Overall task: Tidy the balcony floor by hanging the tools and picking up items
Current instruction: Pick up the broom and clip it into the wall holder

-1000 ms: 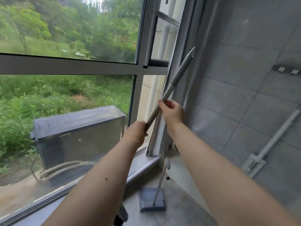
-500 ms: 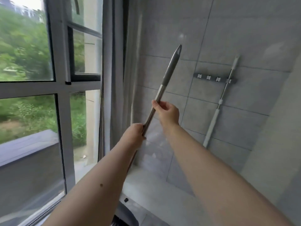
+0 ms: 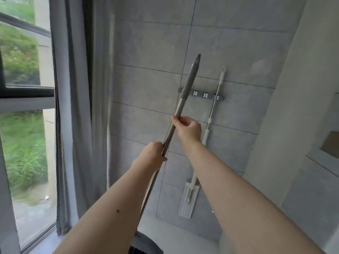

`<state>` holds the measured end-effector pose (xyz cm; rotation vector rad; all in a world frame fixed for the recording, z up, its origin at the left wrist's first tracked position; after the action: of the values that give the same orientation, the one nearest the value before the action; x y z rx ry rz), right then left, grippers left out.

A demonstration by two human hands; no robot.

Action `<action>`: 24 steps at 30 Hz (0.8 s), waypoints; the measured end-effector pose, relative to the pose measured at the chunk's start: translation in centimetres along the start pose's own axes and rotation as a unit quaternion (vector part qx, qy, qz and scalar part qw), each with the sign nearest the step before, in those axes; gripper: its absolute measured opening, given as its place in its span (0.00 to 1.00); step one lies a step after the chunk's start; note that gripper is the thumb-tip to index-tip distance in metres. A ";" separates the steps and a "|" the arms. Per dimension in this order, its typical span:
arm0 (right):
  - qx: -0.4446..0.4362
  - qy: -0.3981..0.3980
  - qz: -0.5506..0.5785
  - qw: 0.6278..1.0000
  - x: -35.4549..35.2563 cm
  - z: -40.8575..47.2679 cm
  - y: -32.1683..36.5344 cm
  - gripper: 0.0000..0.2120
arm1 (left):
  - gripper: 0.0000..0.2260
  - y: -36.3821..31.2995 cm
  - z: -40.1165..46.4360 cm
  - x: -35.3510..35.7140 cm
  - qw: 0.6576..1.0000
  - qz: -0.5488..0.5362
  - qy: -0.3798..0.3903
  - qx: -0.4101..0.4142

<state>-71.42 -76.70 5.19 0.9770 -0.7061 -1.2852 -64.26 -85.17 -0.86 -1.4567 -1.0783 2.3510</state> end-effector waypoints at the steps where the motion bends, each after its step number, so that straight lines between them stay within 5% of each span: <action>1: -0.005 -0.006 -0.004 1.000 -0.1 1.1 -0.4 0.06 | 0.11 -0.3 1.2 0.4 1.000 0.002 0.002 0.003; 11: -0.034 -0.042 -0.030 0.998 1.6 12.9 -2.8 0.08 | 0.09 -1.5 14.7 1.7 0.997 0.014 0.027 0.075; 24: -0.029 -0.096 -0.031 0.994 3.8 27.3 -5.3 0.10 | 0.05 -2.2 31.5 4.5 0.980 -0.113 -0.038 0.162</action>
<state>-97.08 -85.79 12.21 0.8410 -0.7876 -1.4601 -93.32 -96.65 5.57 -1.0798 -0.7810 2.3011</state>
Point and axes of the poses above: each hand's wrist, its own z-axis towards the middle knuckle, its own x-axis out of the palm, y = z × x, the point moved 2 cm from there along z, towards the middle knuckle, and after that the axes turned 4 degrees about -z, right-handed, at the moved point
